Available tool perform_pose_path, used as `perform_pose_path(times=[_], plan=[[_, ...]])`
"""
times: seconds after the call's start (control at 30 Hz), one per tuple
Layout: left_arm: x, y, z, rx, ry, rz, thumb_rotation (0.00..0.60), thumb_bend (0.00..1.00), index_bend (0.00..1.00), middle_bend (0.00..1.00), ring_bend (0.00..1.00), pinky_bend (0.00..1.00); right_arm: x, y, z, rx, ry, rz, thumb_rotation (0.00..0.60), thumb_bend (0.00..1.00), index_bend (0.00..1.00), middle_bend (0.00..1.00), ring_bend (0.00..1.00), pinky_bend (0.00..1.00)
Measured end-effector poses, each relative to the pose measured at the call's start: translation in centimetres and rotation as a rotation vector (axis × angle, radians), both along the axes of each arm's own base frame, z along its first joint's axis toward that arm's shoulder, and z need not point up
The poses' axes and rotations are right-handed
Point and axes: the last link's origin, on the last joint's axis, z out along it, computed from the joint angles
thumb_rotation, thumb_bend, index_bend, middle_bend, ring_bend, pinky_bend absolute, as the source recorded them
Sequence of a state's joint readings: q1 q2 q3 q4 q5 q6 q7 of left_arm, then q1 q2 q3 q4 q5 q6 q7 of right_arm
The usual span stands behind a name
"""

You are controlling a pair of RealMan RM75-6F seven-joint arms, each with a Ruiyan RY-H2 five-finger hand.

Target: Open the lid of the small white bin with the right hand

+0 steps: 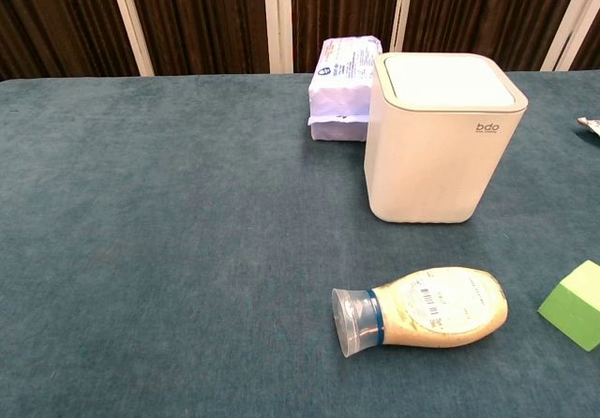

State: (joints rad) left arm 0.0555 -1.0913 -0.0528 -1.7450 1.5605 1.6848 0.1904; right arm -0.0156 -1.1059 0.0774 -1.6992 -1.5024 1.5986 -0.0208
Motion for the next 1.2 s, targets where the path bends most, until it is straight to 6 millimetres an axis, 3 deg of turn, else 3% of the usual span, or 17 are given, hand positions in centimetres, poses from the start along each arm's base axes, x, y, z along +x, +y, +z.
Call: perform_pose_path(times=[0.87,1.2], plan=[[0.1,0.1,0.2,0.036,-0.010,-0.027,0.600,0.07,0.19,0.07,0.00,0.00,0.2,-0.1,-0.6,0.035,0.007,0.013,0.600,0.29,0.11,0.00,0.03,0.01],[0.2,0.5,-0.5,0.037,0.005,-0.030,0.600,0.07,0.19,0.06,0.00,0.00,2.9,-2.5,-0.7,0.124,0.010,0.105,0.600,0.29,0.11,0.00,0.03,0.01]])
